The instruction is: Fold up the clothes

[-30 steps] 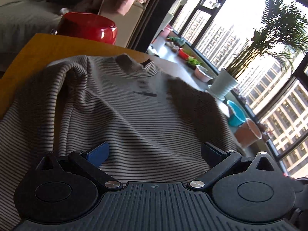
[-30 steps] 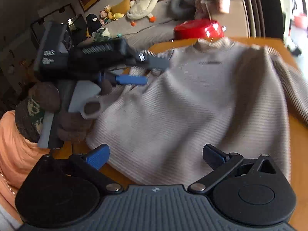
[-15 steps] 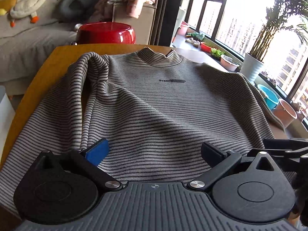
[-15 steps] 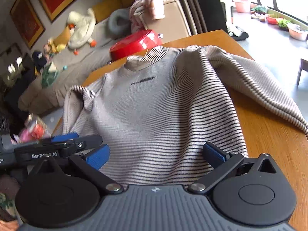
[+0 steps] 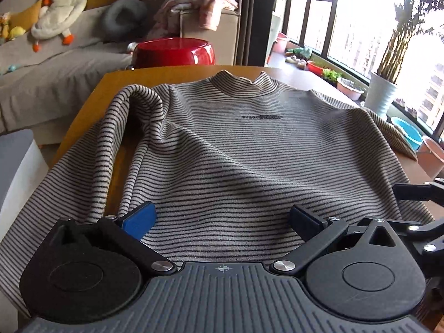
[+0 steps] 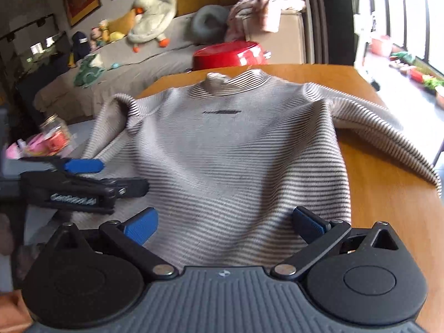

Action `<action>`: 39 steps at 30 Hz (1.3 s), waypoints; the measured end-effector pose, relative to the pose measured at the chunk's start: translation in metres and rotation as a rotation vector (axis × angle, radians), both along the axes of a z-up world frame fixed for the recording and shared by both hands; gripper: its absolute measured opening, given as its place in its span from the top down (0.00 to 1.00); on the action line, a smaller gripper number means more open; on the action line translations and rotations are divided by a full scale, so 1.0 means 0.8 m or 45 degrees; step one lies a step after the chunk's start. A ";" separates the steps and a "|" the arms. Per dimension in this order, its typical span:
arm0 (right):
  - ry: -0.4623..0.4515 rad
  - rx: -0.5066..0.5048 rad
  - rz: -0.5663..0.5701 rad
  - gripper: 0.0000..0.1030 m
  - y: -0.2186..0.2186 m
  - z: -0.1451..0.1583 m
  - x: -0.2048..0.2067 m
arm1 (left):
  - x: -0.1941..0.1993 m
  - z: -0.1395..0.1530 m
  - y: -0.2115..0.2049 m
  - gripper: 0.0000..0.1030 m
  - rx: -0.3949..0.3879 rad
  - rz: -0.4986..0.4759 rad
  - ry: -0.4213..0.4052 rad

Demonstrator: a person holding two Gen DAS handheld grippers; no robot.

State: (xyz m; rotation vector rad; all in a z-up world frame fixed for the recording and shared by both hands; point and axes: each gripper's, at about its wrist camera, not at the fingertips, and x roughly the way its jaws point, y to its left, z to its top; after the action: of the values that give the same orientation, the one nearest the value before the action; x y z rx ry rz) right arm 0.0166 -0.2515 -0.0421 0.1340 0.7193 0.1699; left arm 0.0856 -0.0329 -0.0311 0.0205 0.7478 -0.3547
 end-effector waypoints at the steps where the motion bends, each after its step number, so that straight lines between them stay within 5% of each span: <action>1: -0.009 -0.010 -0.021 0.00 -0.003 -0.001 0.007 | -0.001 0.001 0.003 0.00 -0.023 0.006 0.003; 6: -0.030 -0.043 -0.079 0.00 -0.010 -0.004 0.022 | -0.048 0.034 0.045 0.16 -0.135 0.068 -0.058; 8: -0.034 -0.045 -0.084 0.00 -0.011 -0.005 0.022 | -0.068 0.053 0.079 0.16 -0.169 0.164 -0.139; 13: -0.030 -0.052 -0.083 0.00 -0.009 -0.004 0.024 | -0.061 0.075 0.182 0.27 -0.234 0.487 -0.130; 18: -0.027 -0.067 -0.083 0.00 -0.006 -0.003 0.023 | -0.052 0.048 0.268 0.41 -0.504 0.647 0.123; 22: -0.024 -0.082 -0.082 0.00 -0.004 -0.003 0.023 | -0.052 0.024 0.289 0.42 -0.645 0.663 0.263; 29: -0.032 -0.050 -0.083 0.00 -0.009 -0.002 0.020 | -0.036 0.003 0.273 0.43 -0.607 0.661 0.309; 33: -0.043 -0.020 -0.083 0.00 -0.012 0.000 0.018 | -0.027 0.002 0.263 0.74 -0.560 0.648 0.268; 39: -0.200 -0.115 -0.056 0.07 -0.003 0.030 0.001 | -0.009 0.039 0.233 0.84 -0.495 0.532 0.135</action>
State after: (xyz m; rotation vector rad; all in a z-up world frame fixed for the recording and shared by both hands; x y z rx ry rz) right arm 0.0170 -0.2537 -0.0184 0.0493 0.5662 0.1040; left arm 0.0780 0.1531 0.0003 -0.5175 0.7564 -0.0970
